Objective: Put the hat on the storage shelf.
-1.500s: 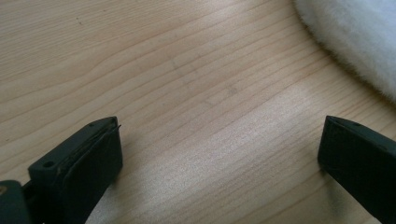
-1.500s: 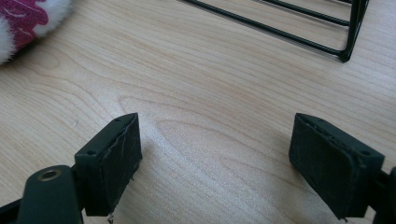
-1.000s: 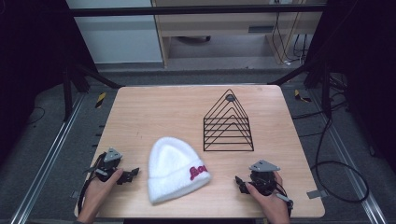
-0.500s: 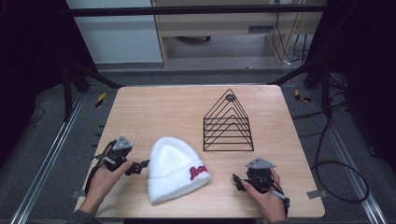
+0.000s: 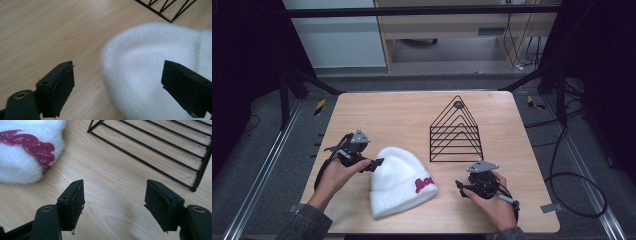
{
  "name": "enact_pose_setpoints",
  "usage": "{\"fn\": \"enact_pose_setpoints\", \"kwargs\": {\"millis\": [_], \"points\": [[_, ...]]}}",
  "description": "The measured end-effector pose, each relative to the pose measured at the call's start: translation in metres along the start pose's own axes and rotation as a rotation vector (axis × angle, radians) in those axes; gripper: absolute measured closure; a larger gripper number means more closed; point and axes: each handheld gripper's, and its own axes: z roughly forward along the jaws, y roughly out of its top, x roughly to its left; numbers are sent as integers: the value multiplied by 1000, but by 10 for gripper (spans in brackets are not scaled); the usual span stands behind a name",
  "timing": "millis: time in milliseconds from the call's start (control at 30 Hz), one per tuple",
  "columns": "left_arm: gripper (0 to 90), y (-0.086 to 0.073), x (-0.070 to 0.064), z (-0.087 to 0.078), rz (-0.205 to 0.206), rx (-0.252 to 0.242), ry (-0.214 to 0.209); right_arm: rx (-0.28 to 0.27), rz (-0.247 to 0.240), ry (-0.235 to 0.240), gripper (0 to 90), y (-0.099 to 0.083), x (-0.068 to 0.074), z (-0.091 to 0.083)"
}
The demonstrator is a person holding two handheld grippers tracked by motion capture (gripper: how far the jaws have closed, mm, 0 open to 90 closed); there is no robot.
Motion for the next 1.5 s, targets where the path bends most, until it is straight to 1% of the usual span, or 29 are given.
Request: {"fn": "enact_pose_setpoints", "kwargs": {"millis": [100, 133, 167, 200, 233, 300, 400, 500, 533, 600, 633, 667, 733, 800, 900, 933, 967, 1000, 1033, 1067, 1100, 1133, 1167, 1200, 1233, 1333, 1367, 1400, 1500], "points": [[164, 8, 4, 14, -23, 19, -8, 12, -20, 9, 361, 0, 1, 0], [180, 8, 4, 14, -23, 19, -8, 17, -17, 12, 365, -2, 1, 0], [180, 9, 6, 18, -33, 20, -17, 17, -17, 12, 365, -2, 1, 0], [192, 10, 8, 22, -44, 28, -34, 17, -14, 13, 367, -3, 0, 1], [213, 9, 9, 25, -50, 34, -40, 19, -8, 16, 373, -5, -1, 1], [228, 8, 12, 35, -46, 68, -44, 22, 1, 20, 376, -8, -2, 1], [248, 6, 15, 47, -45, 100, -37, 18, 12, 20, 377, -11, -3, 1], [268, 5, 15, 56, -50, 120, -51, 18, 20, 25, 378, -14, -4, 3], [276, 5, 15, 59, -40, 132, -48, 22, 22, 25, 378, -15, -4, 3], [310, 4, 13, 63, -31, 146, -52, 21, 24, 26, 379, -17, -2, 3], [310, 4, 12, 64, -30, 147, -55, 21, 24, 26, 379, -17, -2, 3], [374, 4, 10, 67, -23, 156, -59, 19, 27, 26, 378, -17, -1, 2], [391, 5, 9, 68, -21, 155, -56, 16, 26, 27, 377, -17, -1, 2], [458, 6, 6, 68, -21, 147, -49, 15, 28, 28, 374, -16, -1, 0], [490, 7, 5, 70, -24, 157, -56, 10, 26, 27, 373, -15, -2, 0], [510, 7, 4, 72, -32, 176, -49, 9, 26, 28, 372, -15, -2, -1], [517, 7, 4, 72, -32, 176, -49, 4, 25, 26, 372, -15, -2, -1], [552, 7, 4, 72, -36, 175, -42, 1, 27, 26, 372, -16, -1, -2], [552, 7, 4, 72, -38, 172, -36, 1, 27, 26, 372, -16, -1, -2], [597, 8, 4, 72, -39, 171, -37, -5, 25, 27, 372, -16, -1, -3], [701, 8, 3, 72, -30, 176, -38, -9, 32, 26, 371, -16, -3, -4], [741, 8, 3, 72, -30, 176, -38, -9, 32, 26, 371, -16, -3, -4], [741, 8, 2, 72, -27, 178, -39, -11, 33, 27, 372, -16, -3, -4], [775, 8, 2, 71, -23, 177, -39, -13, 33, 25, 372, -15, -4, -4], [799, 8, 1, 69, -23, 169, -35, -18, 32, 18, 371, -14, -5, -6], [805, 10, -3, 59, -23, 123, -20, -27, 32, 15, 370, -12, -5, -7], [807, 12, -5, 48, -19, 86, -11, -35, 31, 10, 369, -11, -5, -8], [808, 12, -5, 48, -19, 86, -11, -35, 31, 10, 369, -11, -5, -8], [809, 17, -10, 33, -14, 35, 0, -41, 34, 5, 366, -10, -4, -11]]}}
